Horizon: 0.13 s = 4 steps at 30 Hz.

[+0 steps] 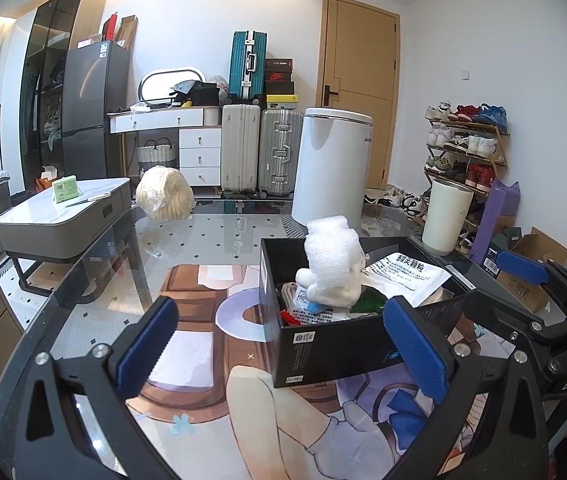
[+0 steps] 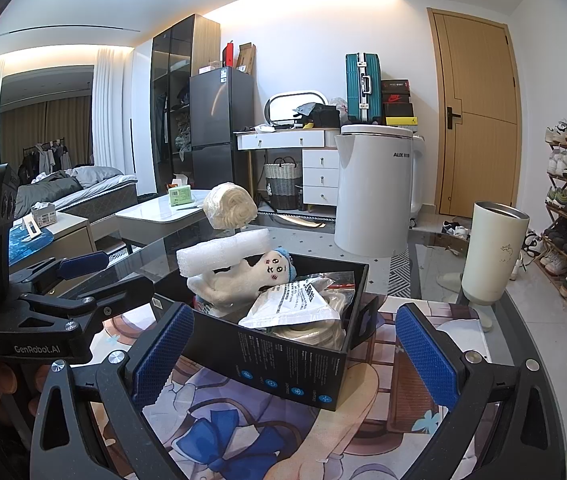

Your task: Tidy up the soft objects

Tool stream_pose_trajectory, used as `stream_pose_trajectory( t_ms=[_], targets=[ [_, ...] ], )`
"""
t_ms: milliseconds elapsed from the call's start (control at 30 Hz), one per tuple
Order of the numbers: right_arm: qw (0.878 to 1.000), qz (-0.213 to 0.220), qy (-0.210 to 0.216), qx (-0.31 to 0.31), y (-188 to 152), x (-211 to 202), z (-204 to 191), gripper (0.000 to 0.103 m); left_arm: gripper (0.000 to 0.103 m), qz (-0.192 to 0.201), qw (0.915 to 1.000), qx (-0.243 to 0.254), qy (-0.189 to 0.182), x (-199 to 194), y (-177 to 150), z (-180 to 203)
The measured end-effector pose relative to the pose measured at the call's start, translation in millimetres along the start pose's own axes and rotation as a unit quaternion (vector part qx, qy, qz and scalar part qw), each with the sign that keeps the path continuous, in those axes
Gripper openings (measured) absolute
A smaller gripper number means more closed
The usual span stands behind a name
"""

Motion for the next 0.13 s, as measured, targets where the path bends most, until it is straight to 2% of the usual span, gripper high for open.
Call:
stream_pose_trajectory(
  t_ms=[133],
  targets=[
    [1.000,0.000,0.000,0.000,0.0,0.0,0.0,0.102,0.103,0.000,1.0000,0.001,0.000,-0.1,0.4,0.5]
  ],
)
Point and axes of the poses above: each gripper's, at about its wrist camera, not at the fingertips, and x roughly the way its jaws point, z to its right, y to its top, the point moved 10 cm from there along x, roughly the way its jaws point, and after that the axes turned 8 degrees about y, right-handed, at the moved point
